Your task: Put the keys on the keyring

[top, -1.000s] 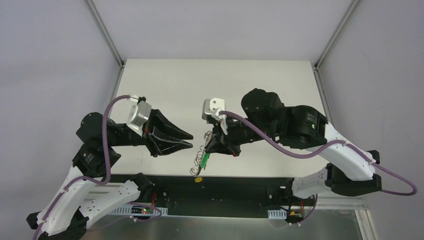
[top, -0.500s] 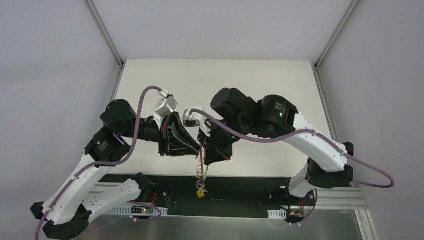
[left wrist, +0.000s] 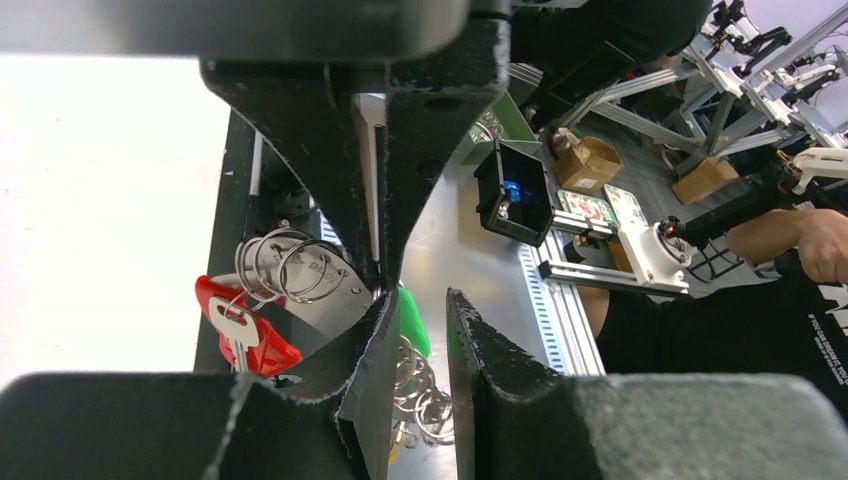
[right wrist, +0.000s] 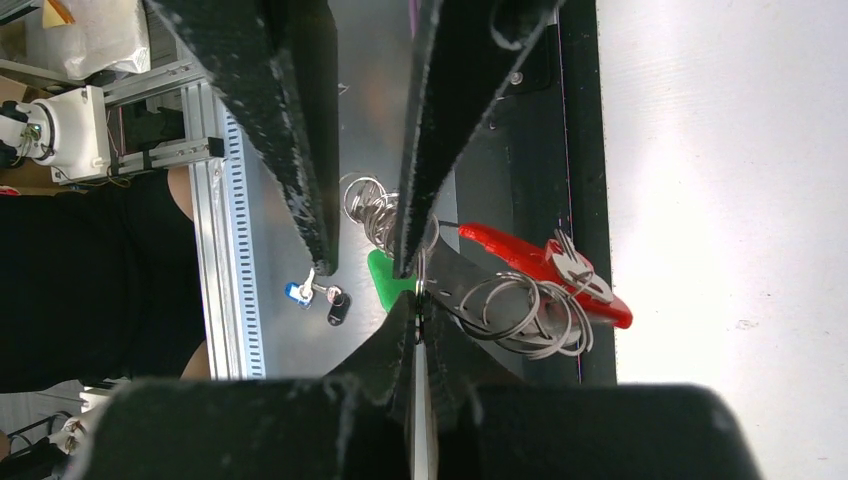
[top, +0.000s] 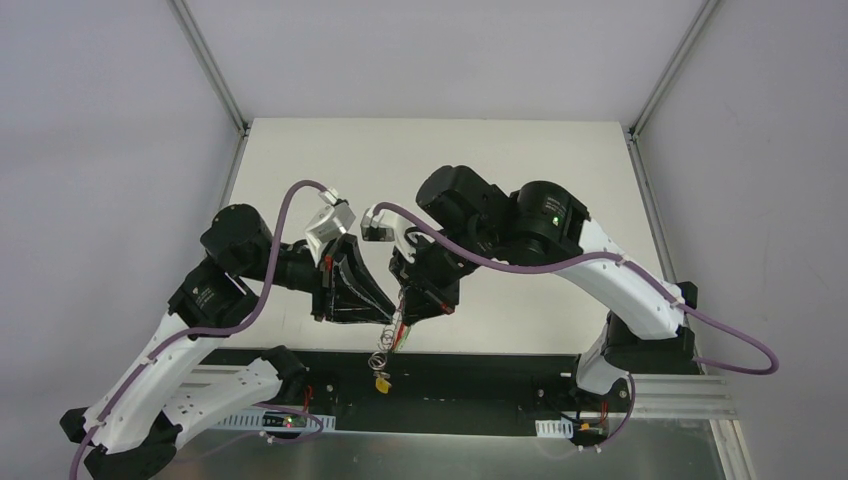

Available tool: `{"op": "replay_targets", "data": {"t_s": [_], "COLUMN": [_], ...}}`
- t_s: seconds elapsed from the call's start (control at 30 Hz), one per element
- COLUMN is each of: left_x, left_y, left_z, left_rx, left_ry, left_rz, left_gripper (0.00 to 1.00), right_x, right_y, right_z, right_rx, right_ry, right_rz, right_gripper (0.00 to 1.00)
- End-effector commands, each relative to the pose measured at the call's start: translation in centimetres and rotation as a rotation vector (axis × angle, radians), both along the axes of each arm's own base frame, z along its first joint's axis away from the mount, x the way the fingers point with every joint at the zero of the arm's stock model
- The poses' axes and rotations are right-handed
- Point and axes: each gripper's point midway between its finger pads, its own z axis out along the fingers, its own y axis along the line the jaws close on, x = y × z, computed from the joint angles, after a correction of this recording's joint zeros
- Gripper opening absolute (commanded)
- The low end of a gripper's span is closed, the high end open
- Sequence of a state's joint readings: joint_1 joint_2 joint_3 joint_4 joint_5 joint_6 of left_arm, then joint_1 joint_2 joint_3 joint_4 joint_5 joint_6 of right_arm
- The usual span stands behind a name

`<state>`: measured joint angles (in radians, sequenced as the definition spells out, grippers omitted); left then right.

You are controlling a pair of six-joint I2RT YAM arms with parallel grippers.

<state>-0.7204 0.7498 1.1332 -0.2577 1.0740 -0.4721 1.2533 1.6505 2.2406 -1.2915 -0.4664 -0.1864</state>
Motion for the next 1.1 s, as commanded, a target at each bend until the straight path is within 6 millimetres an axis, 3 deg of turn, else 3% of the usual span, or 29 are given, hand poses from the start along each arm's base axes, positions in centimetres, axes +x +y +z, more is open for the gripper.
{"op": "replay_targets", "data": {"t_s": [0.0,0.27,0.87,1.07], "left_x": [-0.2,0.4,0.8,1.2], "left_y": [-0.2,-0.5,0.1,-0.2], "left_z": [-0.3,-0.9,0.9,0.4], "left_rx": [0.014,0.027,-0.019,-0.001], "left_ry": [0.018,0.004,-0.064,-0.044], "left_rz": [-0.035,-0.021,0.071,0.07], "left_gripper": [0.22,0.22,0.26,0.26], "right_x": [-0.5,-0.7,-1.2,-1.0], "right_y": [0.0,-0.2,-0.9,-0.6], "right_z": [1.9,2.0,0.1,0.8], "right_rx": [0.056,0.06,-0.001,0.037], "right_ry": [0.021,0.026,0.048,0.034], "right_rz": [0.0,0.017,0.036,0.027], "right_gripper": [0.0,0.0,0.0,0.0]}}
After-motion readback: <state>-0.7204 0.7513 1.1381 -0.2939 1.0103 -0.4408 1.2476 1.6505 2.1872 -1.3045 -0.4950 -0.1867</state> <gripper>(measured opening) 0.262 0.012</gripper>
